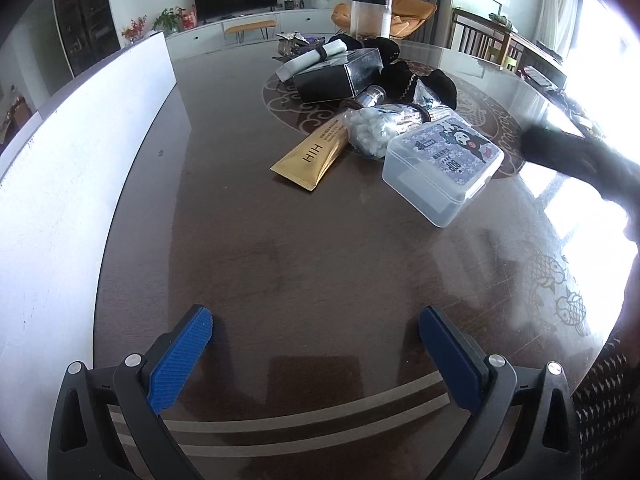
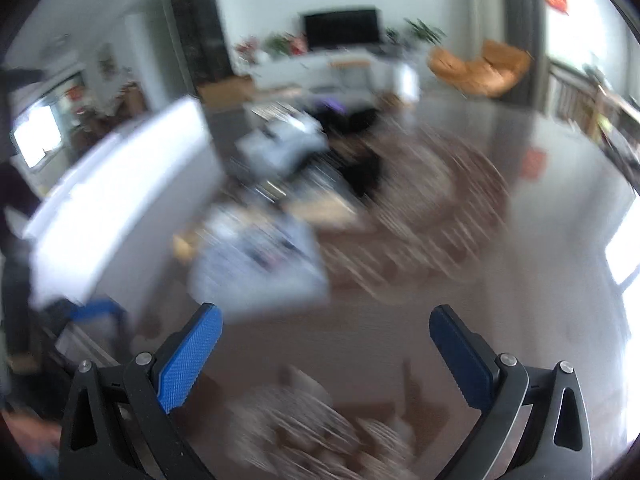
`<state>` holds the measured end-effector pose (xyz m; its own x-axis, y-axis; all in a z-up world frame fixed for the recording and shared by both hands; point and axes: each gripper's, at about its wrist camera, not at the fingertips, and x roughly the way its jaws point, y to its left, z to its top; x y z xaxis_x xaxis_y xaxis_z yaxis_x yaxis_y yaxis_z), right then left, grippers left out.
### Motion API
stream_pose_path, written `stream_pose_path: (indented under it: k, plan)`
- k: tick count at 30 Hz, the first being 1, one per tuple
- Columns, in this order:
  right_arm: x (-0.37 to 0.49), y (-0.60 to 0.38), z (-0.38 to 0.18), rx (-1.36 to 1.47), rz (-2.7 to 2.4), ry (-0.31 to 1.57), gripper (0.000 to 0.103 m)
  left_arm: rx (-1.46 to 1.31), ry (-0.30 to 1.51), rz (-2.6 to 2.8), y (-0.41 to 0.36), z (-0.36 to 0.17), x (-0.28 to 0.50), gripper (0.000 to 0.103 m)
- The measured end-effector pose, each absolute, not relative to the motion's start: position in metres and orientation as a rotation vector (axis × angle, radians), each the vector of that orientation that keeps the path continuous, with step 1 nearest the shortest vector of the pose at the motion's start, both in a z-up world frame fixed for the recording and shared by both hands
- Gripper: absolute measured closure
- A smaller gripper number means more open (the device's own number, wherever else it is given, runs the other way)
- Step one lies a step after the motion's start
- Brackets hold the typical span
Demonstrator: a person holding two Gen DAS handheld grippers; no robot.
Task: Organize objects
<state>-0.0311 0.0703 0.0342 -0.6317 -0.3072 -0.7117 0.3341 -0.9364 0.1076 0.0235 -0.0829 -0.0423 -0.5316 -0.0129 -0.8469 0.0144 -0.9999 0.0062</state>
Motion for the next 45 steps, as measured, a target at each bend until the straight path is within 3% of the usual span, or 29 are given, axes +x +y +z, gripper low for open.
stream_pose_path:
  k: [5, 8, 17, 23, 45]
  plan:
    - [-0.059, -0.015, 0.027, 1.054, -2.473, 0.479, 0.000, 1.528, -0.004, -2.738, -0.084, -0.042, 0.025, 0.000]
    - [-0.067, -0.018, 0.006, 1.106, -2.441, 0.604, 0.000, 1.536, -0.010, -2.744, -0.086, -0.042, 0.027, 0.000]
    - [-0.040, 0.116, -0.020, 1.283, -2.582, 0.339, 0.000, 1.574, -0.005, -2.715, -0.084, -0.042, 0.016, 0.000]
    - [-0.036, 0.155, -0.016, 1.342, -2.650, 0.087, 0.000, 1.562, -0.005, -2.722, -0.084, -0.043, 0.018, 0.000]
    - [-0.035, 0.154, -0.020, 1.320, -2.704, 0.126, 0.000, 1.498, 0.010, -2.738, -0.084, -0.043, 0.023, 0.000]
